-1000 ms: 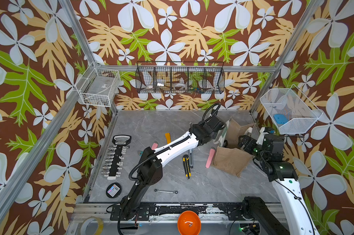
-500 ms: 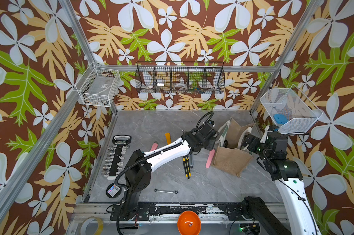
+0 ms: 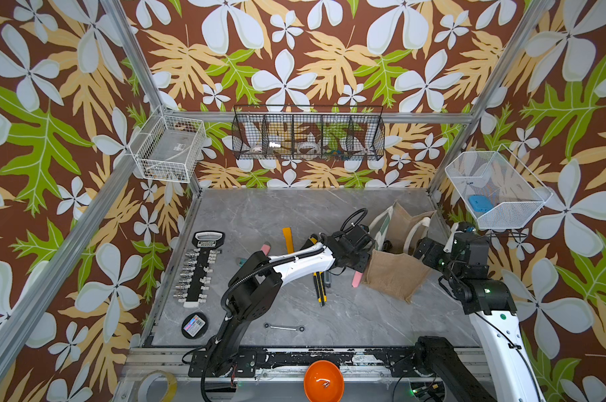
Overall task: Place the art knife into the pouch
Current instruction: Pick up the utility knife at the center of the board.
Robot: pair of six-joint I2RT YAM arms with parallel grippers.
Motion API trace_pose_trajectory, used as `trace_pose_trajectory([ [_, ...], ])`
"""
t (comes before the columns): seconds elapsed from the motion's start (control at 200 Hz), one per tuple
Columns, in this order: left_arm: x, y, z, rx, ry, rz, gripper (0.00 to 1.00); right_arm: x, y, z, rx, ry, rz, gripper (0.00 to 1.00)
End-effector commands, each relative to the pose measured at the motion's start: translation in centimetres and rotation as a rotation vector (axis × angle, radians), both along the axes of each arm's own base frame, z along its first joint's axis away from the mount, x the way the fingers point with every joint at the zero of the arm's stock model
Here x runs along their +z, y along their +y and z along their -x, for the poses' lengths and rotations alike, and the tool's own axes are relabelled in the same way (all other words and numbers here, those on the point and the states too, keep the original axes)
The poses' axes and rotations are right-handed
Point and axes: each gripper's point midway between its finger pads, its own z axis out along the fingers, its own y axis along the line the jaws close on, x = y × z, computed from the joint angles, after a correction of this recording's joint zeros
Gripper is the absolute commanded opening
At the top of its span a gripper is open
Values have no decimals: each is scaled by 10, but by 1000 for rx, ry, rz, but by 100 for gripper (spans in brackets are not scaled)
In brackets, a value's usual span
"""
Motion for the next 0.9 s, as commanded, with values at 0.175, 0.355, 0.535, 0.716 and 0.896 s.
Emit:
trace_pose_trajectory([
  [0.175, -27, -8, -7, 44, 19, -1, 53, 1, -3, -3, -11, -9, 14, 97],
  [0.355, -37, -21, -10, 35, 18, -24, 50, 3, -6, -1, -23, -10, 31, 97],
  [0.535, -48, -24, -16, 55, -11, -64, 47, 6, -8, 1, -31, -27, 38, 97],
  [0.716, -60, -25, -22, 71, -19, -118, 45, 5, -5, -1, -15, -25, 26, 97],
  [0.896, -67, -20, -27, 95, -31, -147, 44, 7, -4, 0, -14, -35, 27, 97],
])
